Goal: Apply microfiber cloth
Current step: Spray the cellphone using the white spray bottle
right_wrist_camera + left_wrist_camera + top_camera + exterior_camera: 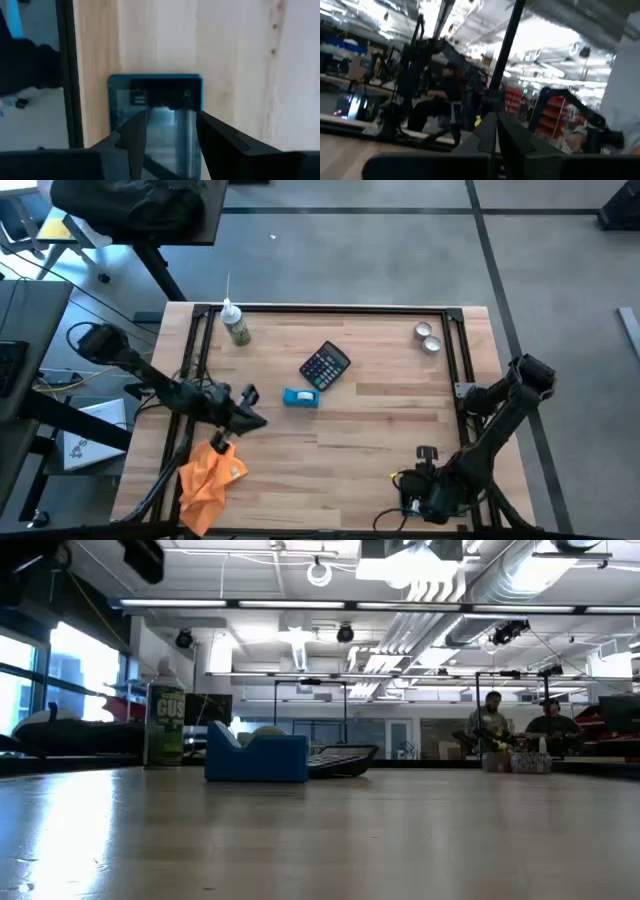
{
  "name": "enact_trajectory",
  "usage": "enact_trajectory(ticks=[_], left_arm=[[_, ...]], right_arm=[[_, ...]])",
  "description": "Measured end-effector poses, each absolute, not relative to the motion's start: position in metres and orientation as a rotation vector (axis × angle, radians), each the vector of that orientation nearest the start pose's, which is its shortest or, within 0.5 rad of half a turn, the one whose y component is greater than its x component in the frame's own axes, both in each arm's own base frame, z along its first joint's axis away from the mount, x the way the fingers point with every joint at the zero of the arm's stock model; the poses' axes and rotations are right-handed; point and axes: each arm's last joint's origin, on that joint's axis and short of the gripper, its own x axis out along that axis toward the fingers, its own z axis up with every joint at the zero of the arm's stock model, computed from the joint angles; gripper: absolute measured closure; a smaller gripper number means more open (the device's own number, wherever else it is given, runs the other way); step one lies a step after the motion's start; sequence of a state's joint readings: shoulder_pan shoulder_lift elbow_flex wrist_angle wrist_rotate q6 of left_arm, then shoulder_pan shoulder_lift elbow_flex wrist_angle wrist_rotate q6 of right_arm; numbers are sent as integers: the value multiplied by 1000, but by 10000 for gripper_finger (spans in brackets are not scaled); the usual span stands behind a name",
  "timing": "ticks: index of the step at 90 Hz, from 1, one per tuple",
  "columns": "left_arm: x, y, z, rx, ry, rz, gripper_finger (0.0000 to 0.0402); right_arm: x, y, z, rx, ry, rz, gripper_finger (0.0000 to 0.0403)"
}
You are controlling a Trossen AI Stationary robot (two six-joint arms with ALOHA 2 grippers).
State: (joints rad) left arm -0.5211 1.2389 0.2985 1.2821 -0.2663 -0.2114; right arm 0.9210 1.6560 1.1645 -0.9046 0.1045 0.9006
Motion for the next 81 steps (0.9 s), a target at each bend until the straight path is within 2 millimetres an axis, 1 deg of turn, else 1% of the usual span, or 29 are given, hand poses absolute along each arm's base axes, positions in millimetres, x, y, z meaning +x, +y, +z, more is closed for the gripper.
enact_trajectory(ticks=[15,26,35,48,61,81], left_arm=[[227,-122,223,-253,-258,-291,402],[246,-133,222,-206,-255,-287,402],[258,-138,222,-201,-255,-273,402],[270,-142,224,-205,-262,-248,402],[277,-144,224,-204,-265,-243,402],[287,-148,211,-190,-226,-238,402]], right_arm=[[194,244,186,5,1429,36,263],[199,248,174,8,1453,32,263],[200,249,167,-2,1472,28,263],[202,250,155,-60,1498,30,263],[210,245,150,-103,1502,36,263],[234,221,150,-221,1461,39,263]])
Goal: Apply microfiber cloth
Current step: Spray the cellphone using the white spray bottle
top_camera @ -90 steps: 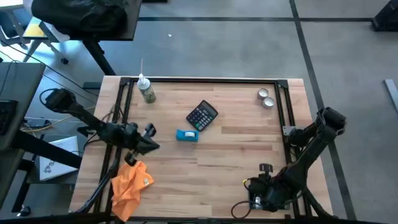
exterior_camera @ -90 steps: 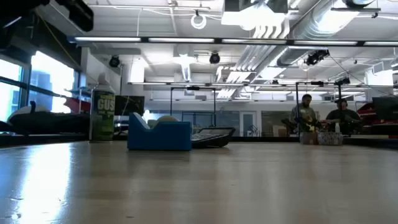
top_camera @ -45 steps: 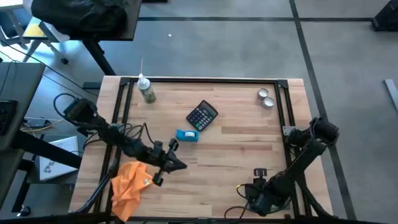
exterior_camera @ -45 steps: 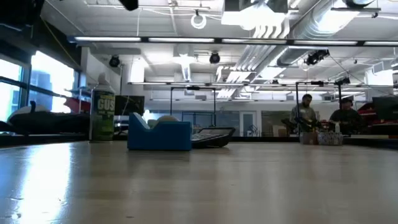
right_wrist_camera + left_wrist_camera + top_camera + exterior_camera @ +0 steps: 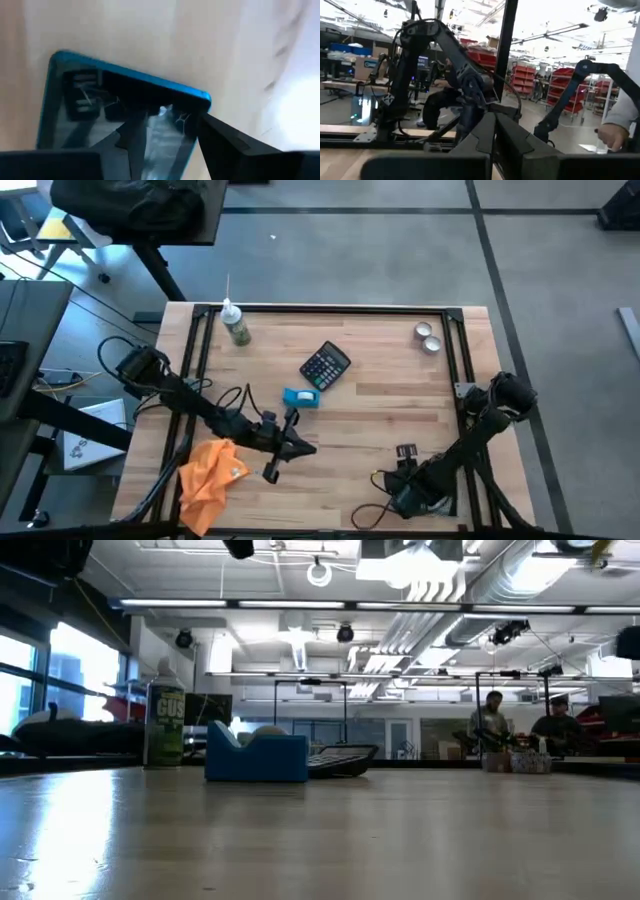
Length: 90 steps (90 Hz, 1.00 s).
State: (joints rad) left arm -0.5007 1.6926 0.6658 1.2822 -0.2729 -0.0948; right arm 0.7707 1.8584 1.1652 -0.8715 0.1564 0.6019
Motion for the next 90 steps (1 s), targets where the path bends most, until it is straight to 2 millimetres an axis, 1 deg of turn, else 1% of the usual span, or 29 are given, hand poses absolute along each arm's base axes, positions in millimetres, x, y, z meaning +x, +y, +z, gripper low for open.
enact_trajectory(ticks=[18,26,35,43,50,57,66,72,79,85,90], left_arm=[[290,-152,204,-233,-191,-247,402],[288,-156,201,-236,-144,-256,402],[283,-161,204,-225,-104,-252,402],[279,-162,203,-182,-41,-178,402],[277,-162,199,-167,4,-50,402],[277,-160,194,-184,30,63,402],[281,-154,185,-212,46,151,402],[286,-149,180,-237,50,177,402],[295,-143,175,-250,67,174,402],[308,-140,171,-249,77,159,402],[321,-139,168,-238,83,129,402]], right_arm=[[262,189,150,-383,1413,39,263],[274,172,150,-474,1385,7,263],[289,153,151,-546,1343,-26,263],[298,138,154,-564,1351,-57,263],[302,132,162,-560,1385,-82,263],[297,136,174,-568,1431,-94,263],[281,152,195,-541,1468,-82,263],[265,167,206,-470,1493,-68,263],[243,187,213,-370,1500,-50,263],[225,204,216,-315,1478,-43,263],[208,218,215,-311,1465,-43,263]])
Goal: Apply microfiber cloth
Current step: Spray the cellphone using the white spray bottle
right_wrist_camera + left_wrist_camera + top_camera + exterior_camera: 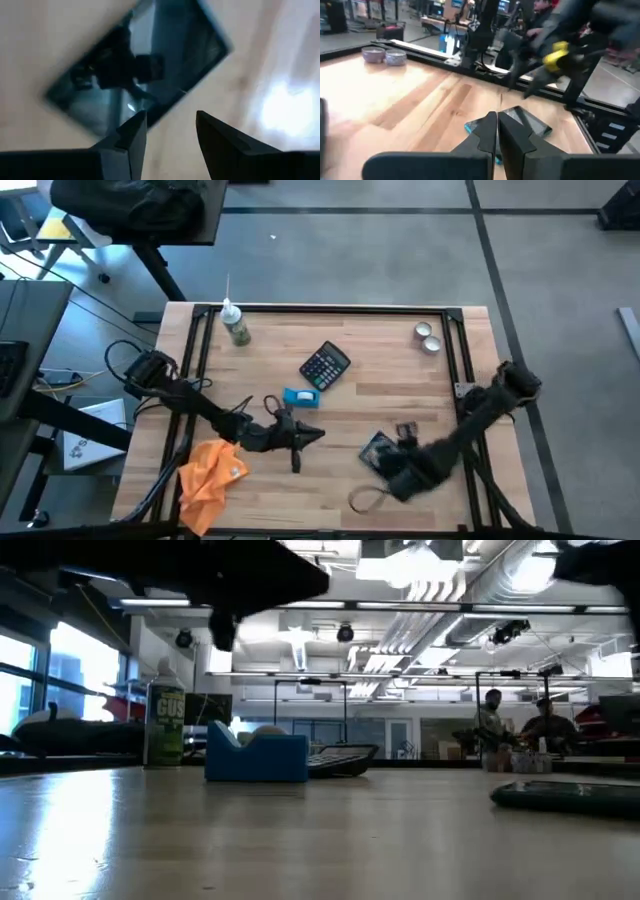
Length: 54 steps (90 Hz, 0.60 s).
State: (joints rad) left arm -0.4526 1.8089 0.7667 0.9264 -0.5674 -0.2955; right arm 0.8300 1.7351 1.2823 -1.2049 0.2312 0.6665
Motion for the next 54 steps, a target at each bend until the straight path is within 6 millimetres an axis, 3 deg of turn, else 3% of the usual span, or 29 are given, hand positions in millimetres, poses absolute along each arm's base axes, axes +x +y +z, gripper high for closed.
enact_trajectory(ticks=[10,26,37,54], left_arm=[[352,-137,161,-194,100,61,402],[393,-134,151,-133,127,27,402],[408,-132,145,-127,247,26,402],[412,-122,134,-68,396,102,402]], right_arm=[[178,241,206,-368,1448,-4,263],[144,267,173,-512,1433,82,263],[133,275,158,-606,1419,68,263],[136,280,146,-688,1347,75,263]])
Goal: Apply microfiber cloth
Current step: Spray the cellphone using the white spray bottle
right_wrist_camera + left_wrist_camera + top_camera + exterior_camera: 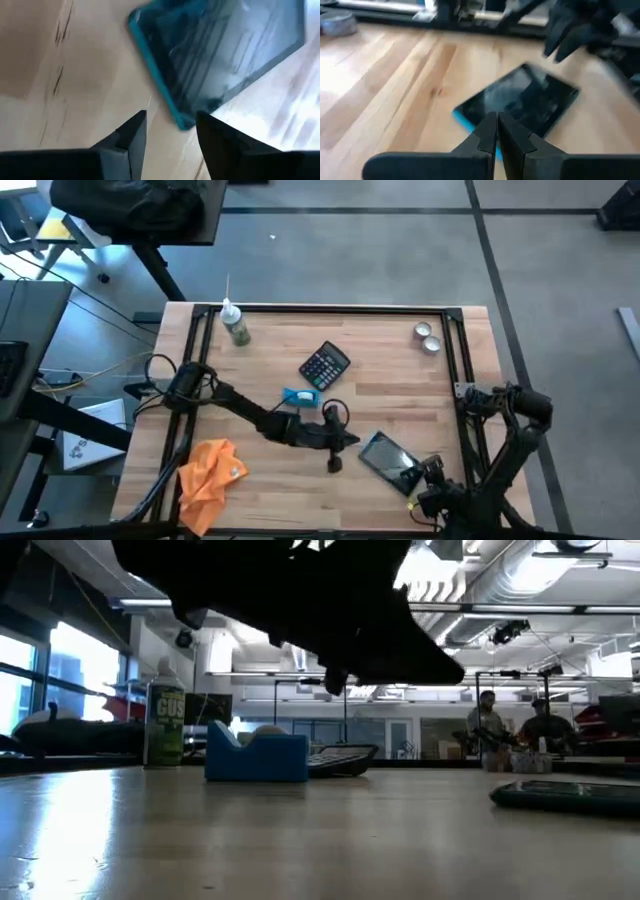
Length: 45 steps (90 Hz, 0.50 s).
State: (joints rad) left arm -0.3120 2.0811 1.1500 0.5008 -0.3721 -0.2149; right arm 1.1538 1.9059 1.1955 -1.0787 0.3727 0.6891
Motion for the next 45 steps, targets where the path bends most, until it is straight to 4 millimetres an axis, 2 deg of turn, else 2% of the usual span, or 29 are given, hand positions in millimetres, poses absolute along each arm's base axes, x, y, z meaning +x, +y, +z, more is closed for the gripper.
enact_trajectory(ticks=[23,45], left_arm=[[416,-109,126,-60,410,137,402],[421,-110,92,-62,459,115,402]], right_arm=[[138,284,125,-835,1329,72,263],[143,282,118,-982,1217,45,263]])
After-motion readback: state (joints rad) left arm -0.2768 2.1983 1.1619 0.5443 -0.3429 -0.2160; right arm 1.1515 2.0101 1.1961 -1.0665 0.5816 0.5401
